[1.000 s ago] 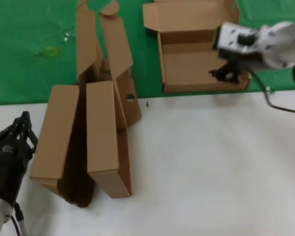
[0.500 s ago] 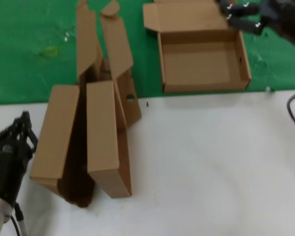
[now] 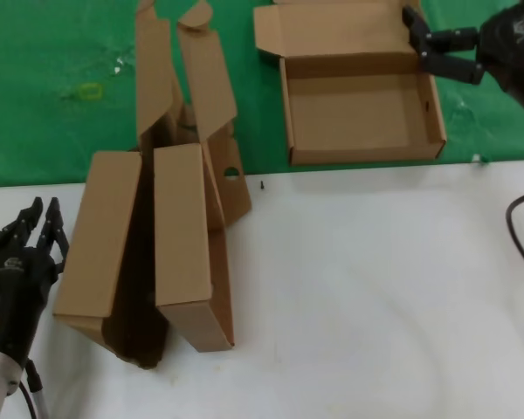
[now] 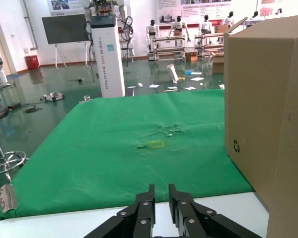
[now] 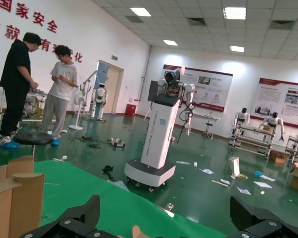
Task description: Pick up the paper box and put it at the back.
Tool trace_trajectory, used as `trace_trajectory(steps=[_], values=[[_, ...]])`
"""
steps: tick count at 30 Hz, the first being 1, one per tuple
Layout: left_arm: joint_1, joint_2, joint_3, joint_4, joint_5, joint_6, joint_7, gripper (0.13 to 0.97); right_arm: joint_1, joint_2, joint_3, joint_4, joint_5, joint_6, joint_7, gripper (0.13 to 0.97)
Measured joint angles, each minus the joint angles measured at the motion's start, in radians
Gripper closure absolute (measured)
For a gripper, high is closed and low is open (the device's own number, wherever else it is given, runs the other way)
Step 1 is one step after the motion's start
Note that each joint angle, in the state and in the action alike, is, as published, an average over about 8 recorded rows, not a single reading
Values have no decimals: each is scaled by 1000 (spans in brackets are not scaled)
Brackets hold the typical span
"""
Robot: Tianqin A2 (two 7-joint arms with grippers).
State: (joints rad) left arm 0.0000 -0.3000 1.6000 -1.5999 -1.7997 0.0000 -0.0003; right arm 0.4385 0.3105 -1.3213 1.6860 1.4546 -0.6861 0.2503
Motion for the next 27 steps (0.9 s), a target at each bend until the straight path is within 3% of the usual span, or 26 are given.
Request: trace_trajectory(steps=[9, 13, 22, 27], values=[[0, 0, 0, 0, 0, 0, 0, 823, -57, -1, -37, -11, 45, 90, -33, 151], [0, 0, 0, 0, 0, 0, 0, 823, -84, -2, -53, -16, 66, 131, -48, 136], [0, 0, 0, 0, 0, 0, 0, 649, -143, -3, -91, -28, 112, 223, -82, 129], [0, 0, 0, 0, 0, 0, 0, 508, -175, -4, -111, -34, 138, 274, -100, 129]])
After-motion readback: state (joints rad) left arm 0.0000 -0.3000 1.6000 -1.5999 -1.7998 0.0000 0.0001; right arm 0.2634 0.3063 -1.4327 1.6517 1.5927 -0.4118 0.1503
